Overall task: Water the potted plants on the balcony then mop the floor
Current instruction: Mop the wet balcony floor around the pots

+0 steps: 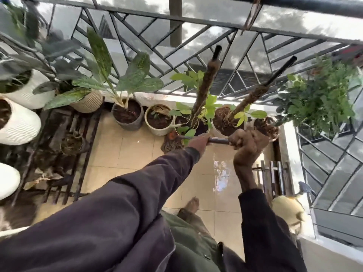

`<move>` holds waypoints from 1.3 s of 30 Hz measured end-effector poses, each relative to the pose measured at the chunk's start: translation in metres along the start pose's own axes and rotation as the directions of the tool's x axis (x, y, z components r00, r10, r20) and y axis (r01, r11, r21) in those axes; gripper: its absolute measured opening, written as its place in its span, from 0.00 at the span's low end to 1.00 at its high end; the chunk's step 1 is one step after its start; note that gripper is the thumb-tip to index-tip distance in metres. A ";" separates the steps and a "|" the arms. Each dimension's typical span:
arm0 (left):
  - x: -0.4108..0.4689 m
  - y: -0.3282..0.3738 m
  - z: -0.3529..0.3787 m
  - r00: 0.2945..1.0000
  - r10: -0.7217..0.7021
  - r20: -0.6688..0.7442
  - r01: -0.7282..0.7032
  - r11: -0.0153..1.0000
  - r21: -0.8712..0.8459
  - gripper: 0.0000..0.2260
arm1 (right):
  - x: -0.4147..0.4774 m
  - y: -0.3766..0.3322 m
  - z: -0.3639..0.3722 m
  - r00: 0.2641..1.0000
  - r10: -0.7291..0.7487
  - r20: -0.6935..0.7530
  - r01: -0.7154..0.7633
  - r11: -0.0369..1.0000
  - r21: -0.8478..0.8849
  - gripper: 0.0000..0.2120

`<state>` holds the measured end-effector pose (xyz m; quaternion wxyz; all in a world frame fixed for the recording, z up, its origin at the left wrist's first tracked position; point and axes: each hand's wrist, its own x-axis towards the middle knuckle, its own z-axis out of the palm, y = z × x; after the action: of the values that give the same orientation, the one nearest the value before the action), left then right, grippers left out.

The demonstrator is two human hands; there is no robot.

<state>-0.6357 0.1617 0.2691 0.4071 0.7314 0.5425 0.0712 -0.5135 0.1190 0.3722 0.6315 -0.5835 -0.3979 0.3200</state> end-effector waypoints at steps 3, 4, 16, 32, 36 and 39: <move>-0.001 -0.011 -0.013 1.000 0.000 0.003 0.000 0.997 0.080 0.14 | 0.007 -0.005 0.017 0.995 0.093 -0.036 -0.092 0.995 0.027 0.16; -0.004 -0.017 -0.015 1.000 0.008 0.011 -0.010 0.993 0.119 0.13 | 0.005 -0.006 0.022 0.991 0.121 -0.049 -0.118 0.991 0.058 0.15; -0.074 -0.112 -0.024 0.990 -0.072 0.119 0.036 0.958 0.284 0.10 | -0.075 0.013 0.060 0.959 0.268 0.094 -0.283 0.926 0.250 0.21; -0.051 -0.049 -0.057 0.938 0.301 -0.172 -0.273 0.948 0.165 0.11 | -0.032 -0.099 0.068 0.980 -0.156 0.126 0.120 0.960 0.253 0.16; -0.032 -0.045 -0.062 0.941 0.269 -0.204 -0.249 0.961 0.118 0.12 | -0.028 -0.088 0.082 0.971 -0.215 0.100 0.192 0.961 0.198 0.13; -0.020 -0.053 -0.057 0.967 0.183 -0.175 -0.183 0.983 0.019 0.13 | -0.029 -0.064 0.094 0.985 -0.146 0.090 0.133 0.983 0.130 0.16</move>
<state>-0.7136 0.1786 0.2775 0.3484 0.7696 0.5067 0.1723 -0.6139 0.1317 0.4319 0.6667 -0.4973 -0.4482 0.3276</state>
